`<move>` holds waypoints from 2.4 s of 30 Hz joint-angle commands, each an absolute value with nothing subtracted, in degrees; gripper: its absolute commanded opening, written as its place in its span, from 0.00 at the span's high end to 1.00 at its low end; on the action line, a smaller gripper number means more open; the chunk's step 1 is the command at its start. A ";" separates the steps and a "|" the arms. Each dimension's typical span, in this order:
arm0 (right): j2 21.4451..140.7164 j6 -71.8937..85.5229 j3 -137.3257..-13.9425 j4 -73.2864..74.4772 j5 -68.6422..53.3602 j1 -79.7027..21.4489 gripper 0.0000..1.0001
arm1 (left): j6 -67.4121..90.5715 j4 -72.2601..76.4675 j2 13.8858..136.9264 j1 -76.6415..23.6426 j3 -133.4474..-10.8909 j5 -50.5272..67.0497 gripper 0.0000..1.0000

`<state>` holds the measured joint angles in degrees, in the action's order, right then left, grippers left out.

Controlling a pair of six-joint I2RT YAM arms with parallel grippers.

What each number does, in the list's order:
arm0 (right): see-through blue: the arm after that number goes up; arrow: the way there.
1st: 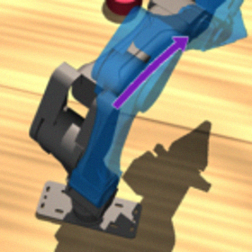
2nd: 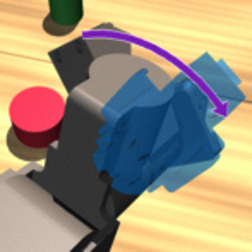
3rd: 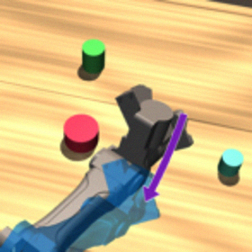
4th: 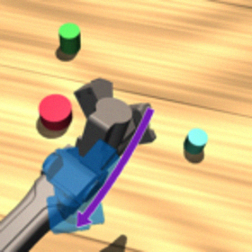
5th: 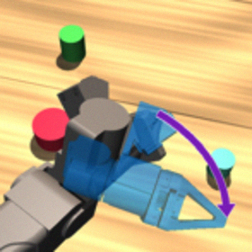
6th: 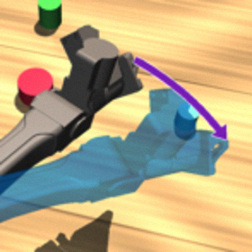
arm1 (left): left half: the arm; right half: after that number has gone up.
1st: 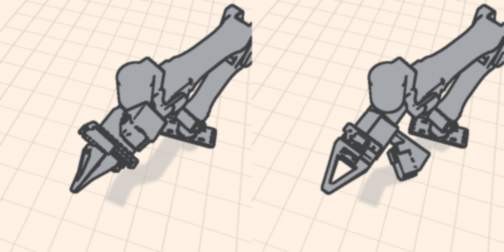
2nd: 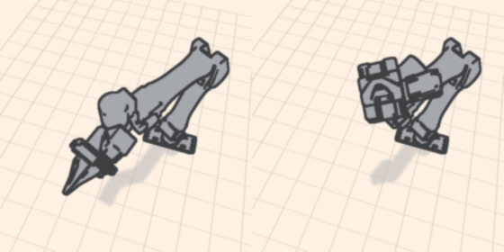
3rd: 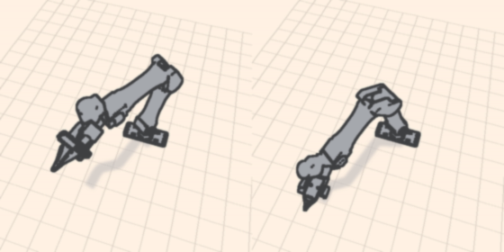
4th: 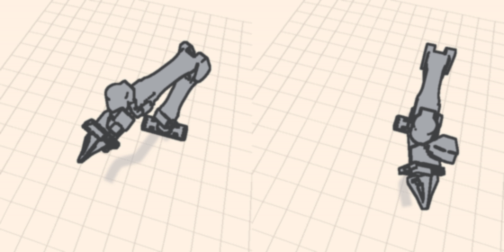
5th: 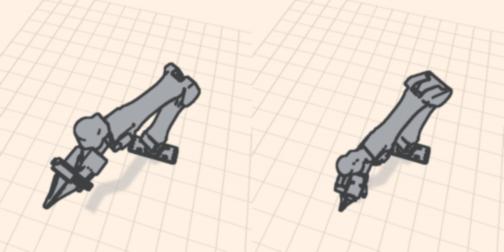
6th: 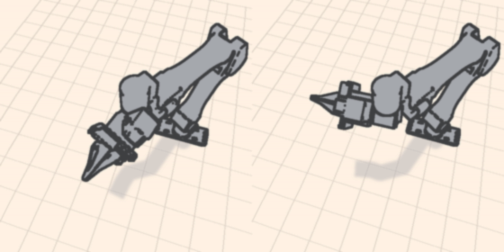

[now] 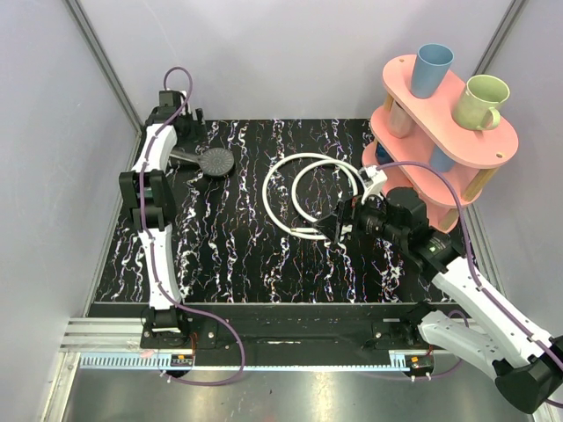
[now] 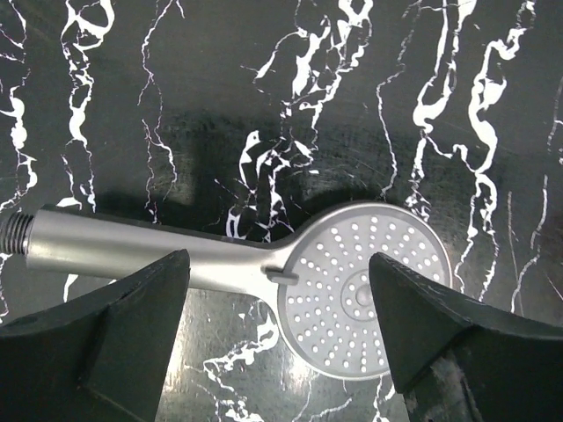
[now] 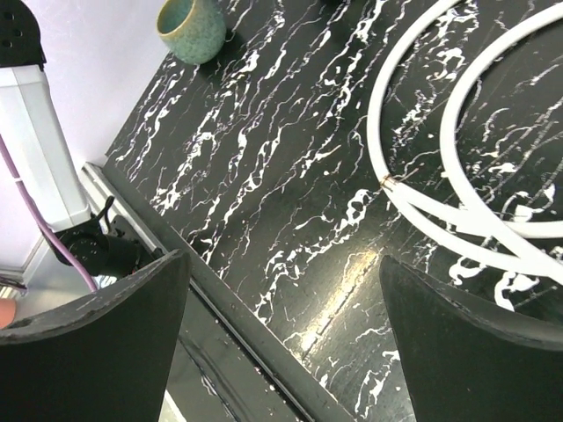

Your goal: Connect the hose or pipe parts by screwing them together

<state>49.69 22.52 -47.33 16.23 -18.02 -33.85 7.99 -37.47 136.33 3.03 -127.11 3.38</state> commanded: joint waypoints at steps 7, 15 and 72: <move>48.87 22.06 -53.88 22.59 -8.79 -33.57 0.00 | 11.85 -36.30 139.13 3.43 -130.87 7.11 0.13; 50.45 23.82 -54.05 21.80 -8.70 -33.66 0.00 | 13.98 -35.60 137.73 2.99 -124.37 10.63 0.16; 46.58 28.04 -51.15 27.43 -11.42 -33.58 0.00 | -4.39 -38.85 117.25 -6.33 -100.30 12.13 0.11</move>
